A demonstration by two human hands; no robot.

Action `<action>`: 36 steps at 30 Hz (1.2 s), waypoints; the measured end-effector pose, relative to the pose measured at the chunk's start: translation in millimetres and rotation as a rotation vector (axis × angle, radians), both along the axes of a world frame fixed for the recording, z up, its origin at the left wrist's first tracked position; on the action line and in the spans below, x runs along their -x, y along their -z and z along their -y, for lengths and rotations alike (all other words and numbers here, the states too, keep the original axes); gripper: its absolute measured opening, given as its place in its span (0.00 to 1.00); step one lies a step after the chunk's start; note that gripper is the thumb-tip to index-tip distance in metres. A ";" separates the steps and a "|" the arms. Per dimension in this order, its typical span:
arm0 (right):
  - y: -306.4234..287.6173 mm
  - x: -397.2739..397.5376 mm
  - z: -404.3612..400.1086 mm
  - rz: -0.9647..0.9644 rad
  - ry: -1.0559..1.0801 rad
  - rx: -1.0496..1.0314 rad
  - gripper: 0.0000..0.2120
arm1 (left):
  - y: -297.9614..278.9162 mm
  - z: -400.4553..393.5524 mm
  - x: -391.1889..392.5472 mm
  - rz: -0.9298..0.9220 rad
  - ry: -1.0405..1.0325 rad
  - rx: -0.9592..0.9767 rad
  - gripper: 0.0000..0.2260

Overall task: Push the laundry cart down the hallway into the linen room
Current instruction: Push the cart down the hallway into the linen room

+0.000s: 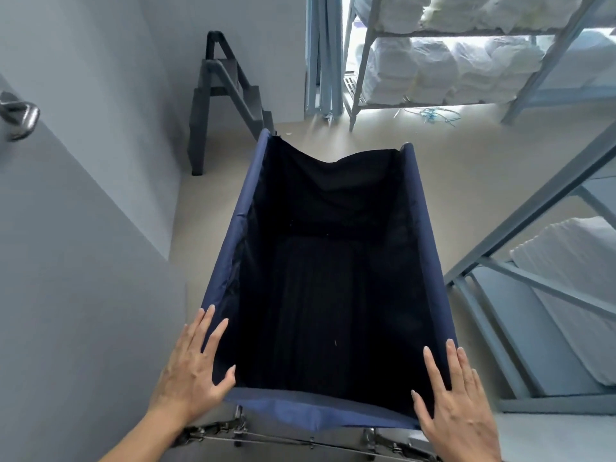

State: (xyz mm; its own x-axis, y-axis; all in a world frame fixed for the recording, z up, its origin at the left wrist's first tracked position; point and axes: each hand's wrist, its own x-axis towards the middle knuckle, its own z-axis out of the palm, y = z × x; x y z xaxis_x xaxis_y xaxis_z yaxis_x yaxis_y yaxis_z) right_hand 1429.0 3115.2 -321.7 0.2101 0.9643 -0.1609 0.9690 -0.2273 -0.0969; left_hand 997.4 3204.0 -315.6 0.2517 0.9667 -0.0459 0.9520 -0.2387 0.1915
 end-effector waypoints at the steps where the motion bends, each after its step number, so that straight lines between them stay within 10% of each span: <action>1: -0.4 -1.2 -11.1 0.001 0.011 0.010 0.42 | -0.3 -13.4 -2.2 -0.001 0.003 -0.001 0.34; 36: 11.6 -92.4 -458.0 0.165 0.265 -0.050 0.41 | -0.2 -589.2 -140.9 0.014 0.337 -0.033 0.38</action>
State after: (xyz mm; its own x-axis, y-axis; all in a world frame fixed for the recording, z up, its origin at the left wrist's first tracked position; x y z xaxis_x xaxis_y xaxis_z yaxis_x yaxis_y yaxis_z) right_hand 1521.4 3573.1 -333.3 0.4744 0.8784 -0.0576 0.8803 -0.4728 0.0397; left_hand 1138.3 3793.2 -315.5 0.5573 0.8302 -0.0102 0.8160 -0.5455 0.1912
